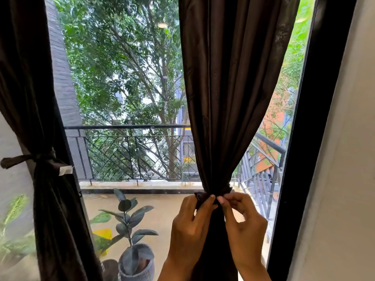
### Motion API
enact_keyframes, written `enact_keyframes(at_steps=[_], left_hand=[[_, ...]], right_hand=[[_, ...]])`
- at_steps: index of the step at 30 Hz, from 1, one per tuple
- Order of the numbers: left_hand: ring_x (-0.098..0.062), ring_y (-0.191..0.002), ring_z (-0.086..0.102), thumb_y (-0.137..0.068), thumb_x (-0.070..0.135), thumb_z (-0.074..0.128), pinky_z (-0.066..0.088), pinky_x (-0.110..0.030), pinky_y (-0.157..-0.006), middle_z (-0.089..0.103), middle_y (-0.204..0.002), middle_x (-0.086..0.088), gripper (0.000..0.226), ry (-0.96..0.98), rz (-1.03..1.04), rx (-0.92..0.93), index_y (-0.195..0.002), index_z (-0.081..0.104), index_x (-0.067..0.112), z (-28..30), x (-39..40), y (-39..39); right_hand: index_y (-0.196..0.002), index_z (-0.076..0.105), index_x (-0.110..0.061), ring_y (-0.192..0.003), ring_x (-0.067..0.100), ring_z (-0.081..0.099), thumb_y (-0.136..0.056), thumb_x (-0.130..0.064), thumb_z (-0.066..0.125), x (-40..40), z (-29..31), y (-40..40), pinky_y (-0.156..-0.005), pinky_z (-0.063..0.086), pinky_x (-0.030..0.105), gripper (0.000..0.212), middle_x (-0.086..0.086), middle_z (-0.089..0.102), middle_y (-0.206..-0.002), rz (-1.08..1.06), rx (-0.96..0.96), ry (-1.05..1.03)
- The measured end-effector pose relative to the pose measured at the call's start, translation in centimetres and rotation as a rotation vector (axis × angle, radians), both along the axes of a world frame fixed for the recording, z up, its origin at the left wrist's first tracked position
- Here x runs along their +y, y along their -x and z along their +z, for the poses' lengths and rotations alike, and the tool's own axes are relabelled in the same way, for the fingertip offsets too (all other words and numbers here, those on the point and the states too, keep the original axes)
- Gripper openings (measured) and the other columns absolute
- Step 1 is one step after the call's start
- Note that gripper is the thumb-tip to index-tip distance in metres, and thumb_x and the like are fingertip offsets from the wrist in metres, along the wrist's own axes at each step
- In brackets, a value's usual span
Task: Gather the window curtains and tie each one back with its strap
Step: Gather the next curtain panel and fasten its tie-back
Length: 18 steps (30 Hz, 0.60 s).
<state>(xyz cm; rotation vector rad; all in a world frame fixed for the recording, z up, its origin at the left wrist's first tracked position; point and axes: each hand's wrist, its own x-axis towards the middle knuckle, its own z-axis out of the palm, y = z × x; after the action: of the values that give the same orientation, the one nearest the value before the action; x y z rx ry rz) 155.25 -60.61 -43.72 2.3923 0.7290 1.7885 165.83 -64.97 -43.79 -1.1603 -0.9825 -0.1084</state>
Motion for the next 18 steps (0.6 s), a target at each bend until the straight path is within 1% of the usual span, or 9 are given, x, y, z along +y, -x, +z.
enact_keyframes(at_steps=[2, 3, 5, 6, 8, 10, 12, 15, 18], left_hand=[[-0.001, -0.099, 0.060, -0.087, 0.049, 0.058, 0.046, -0.010, -0.082, 0.062, -0.101, 0.022, 0.028, 0.116, -0.021, -0.018, -0.105, 0.065, 0.029, -0.8, -0.1, -0.7], [0.005, -0.100, 0.059, -0.088, 0.039, 0.061, 0.044, -0.009, -0.081, 0.061, -0.102, 0.025, 0.021, 0.094, 0.006, -0.009, -0.105, 0.064, 0.027, -0.9, 0.0, -1.0], [0.009, -0.102, 0.054, -0.092, 0.017, 0.058, 0.039, -0.004, -0.085, 0.058, -0.105, 0.020, 0.012, 0.044, 0.003, -0.014, -0.101, 0.065, 0.014, -0.5, 0.5, -1.2], [0.004, -0.101, 0.054, -0.094, 0.017, 0.055, 0.039, -0.004, -0.089, 0.059, -0.105, 0.010, 0.013, -0.008, 0.034, -0.012, -0.100, 0.064, 0.010, -0.6, 0.8, -1.3], [-0.005, -0.097, 0.056, -0.097, 0.024, 0.047, 0.040, -0.007, -0.092, 0.064, -0.099, -0.003, 0.021, -0.052, 0.001, -0.051, -0.099, 0.062, 0.010, -0.7, 0.9, -1.5], [-0.006, -0.093, 0.058, -0.098, 0.028, 0.045, 0.042, -0.008, -0.090, 0.066, -0.095, -0.003, 0.021, -0.032, -0.044, -0.112, -0.099, 0.060, 0.013, -0.5, 0.7, -1.6], [-0.006, -0.092, 0.059, -0.096, 0.026, 0.049, 0.046, -0.011, -0.088, 0.066, -0.095, -0.002, 0.018, -0.055, -0.082, -0.106, -0.098, 0.061, 0.014, -0.5, 0.7, -1.6], [-0.008, -0.096, 0.061, -0.091, 0.019, 0.056, 0.049, -0.016, -0.087, 0.063, -0.104, 0.003, 0.019, -0.076, -0.097, -0.088, -0.109, 0.061, 0.014, -0.6, 0.8, -1.3], [-0.008, -0.098, 0.059, -0.091, 0.020, 0.057, 0.046, -0.013, -0.087, 0.059, -0.107, 0.005, 0.027, -0.070, -0.109, -0.052, -0.117, 0.063, 0.013, -0.4, 0.8, -1.3]], right_hand=[[-0.095, 0.068, -0.032, -0.089, -0.006, 0.065, -0.086, -0.019, 0.068, 0.0, -0.4, -0.1, -0.075, 0.053, 0.027, 0.016, -0.024, 0.069, -0.094, -0.028, -0.105, -0.004], [-0.101, 0.069, -0.029, -0.093, -0.008, 0.064, -0.086, -0.018, 0.064, 0.0, -0.6, -0.3, -0.077, 0.053, 0.023, 0.019, -0.025, 0.068, -0.099, -0.039, -0.152, -0.012], [-0.109, 0.067, -0.024, -0.101, -0.012, 0.059, -0.083, -0.012, 0.063, 0.3, -1.0, -0.7, -0.084, 0.049, 0.012, 0.030, -0.025, 0.066, -0.105, -0.058, -0.247, -0.012], [-0.112, 0.066, -0.023, -0.104, -0.013, 0.057, -0.081, -0.010, 0.064, 0.4, -1.2, -1.0, -0.088, 0.044, 0.008, 0.034, -0.022, 0.065, -0.108, -0.075, -0.297, -0.005], [-0.115, 0.066, -0.019, -0.105, -0.004, 0.059, -0.081, -0.011, 0.066, 0.6, -1.3, -1.5, -0.094, 0.042, 0.009, 0.036, -0.010, 0.066, -0.108, -0.105, -0.381, 0.005], [-0.116, 0.067, -0.015, -0.102, 0.010, 0.060, -0.086, -0.016, 0.060, 0.8, -1.3, -2.1, -0.099, 0.041, 0.016, 0.031, -0.003, 0.065, -0.105, -0.140, -0.449, -0.007], [-0.113, 0.069, -0.011, -0.100, 0.013, 0.055, -0.088, -0.017, 0.053, 0.8, -1.3, -2.6, -0.101, 0.036, 0.014, 0.030, -0.003, 0.060, -0.102, -0.178, -0.519, -0.026], [-0.112, 0.070, -0.011, -0.093, 0.012, 0.052, -0.090, -0.018, 0.049, 0.6, -1.4, -2.8, -0.084, 0.043, 0.015, 0.031, -0.004, 0.048, -0.099, -0.184, -0.524, -0.013], [-0.108, 0.069, -0.017, -0.086, 0.010, 0.052, -0.090, -0.022, 0.048, 0.3, -1.6, -2.7, -0.068, 0.048, 0.022, 0.029, -0.005, 0.046, -0.098, -0.216, -0.496, 0.022]])
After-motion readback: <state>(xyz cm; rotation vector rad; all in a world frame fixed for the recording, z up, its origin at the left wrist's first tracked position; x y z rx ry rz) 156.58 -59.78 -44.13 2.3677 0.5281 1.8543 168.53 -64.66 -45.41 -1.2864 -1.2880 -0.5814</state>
